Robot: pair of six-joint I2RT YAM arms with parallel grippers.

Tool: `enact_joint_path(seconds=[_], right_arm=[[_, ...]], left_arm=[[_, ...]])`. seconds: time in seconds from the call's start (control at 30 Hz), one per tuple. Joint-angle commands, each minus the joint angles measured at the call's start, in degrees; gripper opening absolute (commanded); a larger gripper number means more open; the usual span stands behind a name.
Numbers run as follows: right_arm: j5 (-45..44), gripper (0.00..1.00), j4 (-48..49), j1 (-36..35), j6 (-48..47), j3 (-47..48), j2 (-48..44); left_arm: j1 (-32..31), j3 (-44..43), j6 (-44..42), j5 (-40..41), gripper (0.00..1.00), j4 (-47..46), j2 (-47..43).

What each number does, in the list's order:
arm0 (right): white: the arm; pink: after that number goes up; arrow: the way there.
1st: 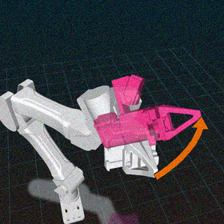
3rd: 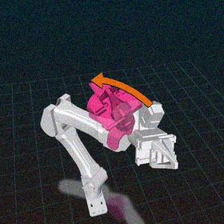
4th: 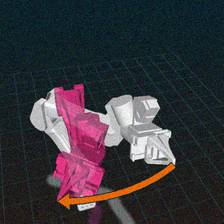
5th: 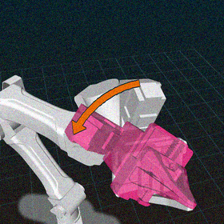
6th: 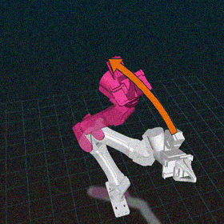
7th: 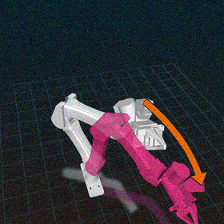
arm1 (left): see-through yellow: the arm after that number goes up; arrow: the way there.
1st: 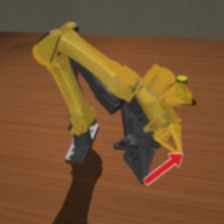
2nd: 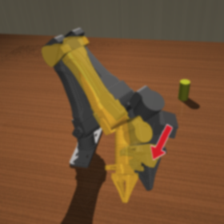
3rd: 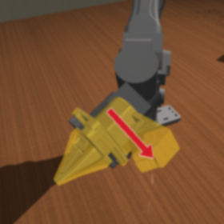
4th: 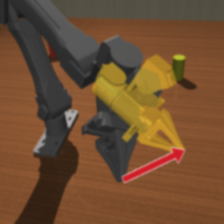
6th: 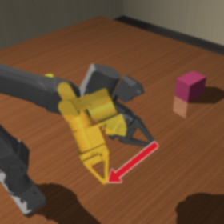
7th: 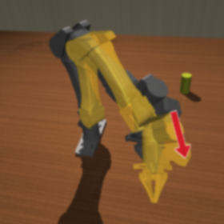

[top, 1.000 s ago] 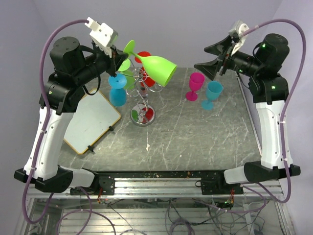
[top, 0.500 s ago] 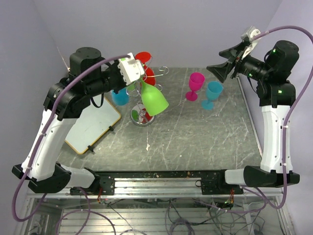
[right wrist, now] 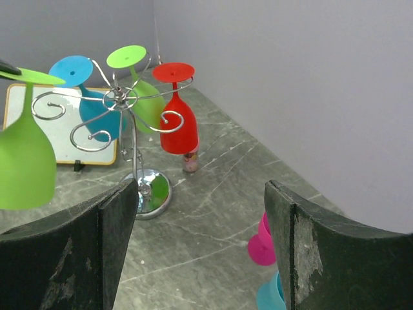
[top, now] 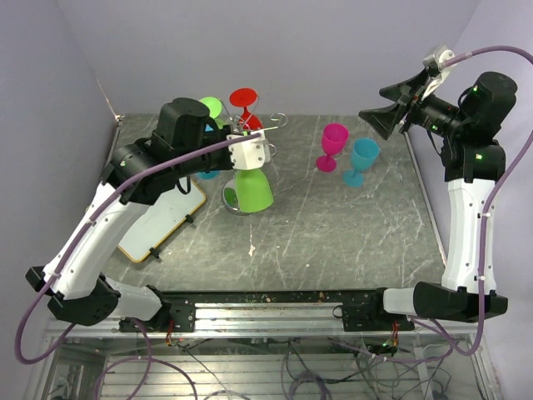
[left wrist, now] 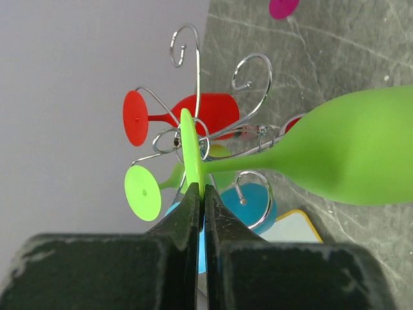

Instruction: Place the wine glass upside down on the wine glass rack

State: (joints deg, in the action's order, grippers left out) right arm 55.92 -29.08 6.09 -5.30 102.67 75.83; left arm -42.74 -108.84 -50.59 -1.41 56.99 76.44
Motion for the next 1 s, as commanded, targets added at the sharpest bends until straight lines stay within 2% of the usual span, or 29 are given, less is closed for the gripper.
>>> enact_joint_path(seconds=[0.0,0.13,0.43,0.97], right_arm=[[1.7,0.78,2.6,0.8,1.9,-1.1,-1.0],[1.9,0.78,2.8,1.1,2.0,-1.4,-1.1],[2.3,0.79,2.7,1.1,2.0,-1.5,-1.0],[2.7,0.79,3.0,1.2,2.1,-2.1,-1.5]], left_arm=[[-1.7,1.6,-2.8,4.9,0.07,-0.7,0.9],[-2.8,2.6,-3.1,6.0,0.07,-1.4,1.8],[-4.0,6.9,-5.6,15.9,0.07,-5.1,2.6],[-4.4,10.0,-5.2,23.5,0.07,-11.4,3.6]])
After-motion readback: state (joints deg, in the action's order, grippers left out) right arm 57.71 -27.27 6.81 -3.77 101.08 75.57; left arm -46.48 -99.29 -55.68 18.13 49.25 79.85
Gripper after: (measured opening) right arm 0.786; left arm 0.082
